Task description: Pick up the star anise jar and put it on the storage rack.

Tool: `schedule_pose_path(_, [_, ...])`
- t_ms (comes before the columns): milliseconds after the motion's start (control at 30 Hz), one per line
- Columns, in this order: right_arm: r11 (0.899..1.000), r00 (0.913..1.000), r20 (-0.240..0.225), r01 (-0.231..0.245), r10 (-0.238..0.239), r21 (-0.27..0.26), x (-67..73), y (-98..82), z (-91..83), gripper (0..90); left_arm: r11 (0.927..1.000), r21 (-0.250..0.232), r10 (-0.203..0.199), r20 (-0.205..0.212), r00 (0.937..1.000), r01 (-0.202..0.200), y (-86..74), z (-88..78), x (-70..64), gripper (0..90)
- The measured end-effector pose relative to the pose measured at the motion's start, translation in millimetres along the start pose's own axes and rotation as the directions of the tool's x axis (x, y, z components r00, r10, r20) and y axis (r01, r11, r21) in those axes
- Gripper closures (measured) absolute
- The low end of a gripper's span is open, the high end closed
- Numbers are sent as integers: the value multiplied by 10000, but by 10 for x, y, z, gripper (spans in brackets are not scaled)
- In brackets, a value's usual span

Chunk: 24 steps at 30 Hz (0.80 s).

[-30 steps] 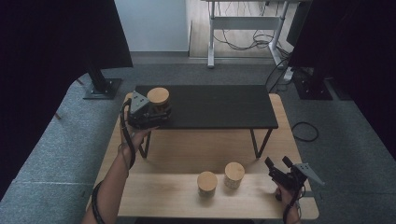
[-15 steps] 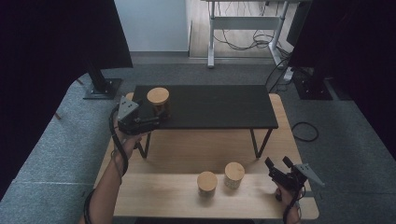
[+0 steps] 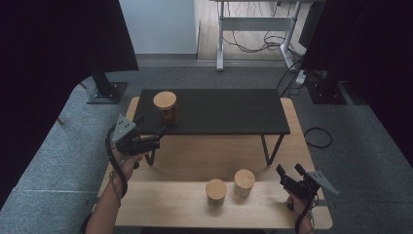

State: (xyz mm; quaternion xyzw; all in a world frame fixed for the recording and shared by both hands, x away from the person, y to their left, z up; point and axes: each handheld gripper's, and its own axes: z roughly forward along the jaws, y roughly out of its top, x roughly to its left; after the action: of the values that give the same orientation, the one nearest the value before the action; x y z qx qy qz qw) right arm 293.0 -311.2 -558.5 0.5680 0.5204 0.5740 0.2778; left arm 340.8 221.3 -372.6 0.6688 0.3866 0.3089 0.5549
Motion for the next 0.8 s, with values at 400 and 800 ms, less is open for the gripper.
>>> schedule_pose_path(400, [10000, 10000, -4, -64, 64, -30, -1, -1, -4, 94, 9999, 122, 26, 85, 10000, -27, -332, -231, -43, 92])
schedule_pose_path(800, [10000, 10000, 70, -48, 48, -43, 2, -2, -7, 94, 9988, 487, -76, 276, 9996, 62, -733, -536, -105, 96])
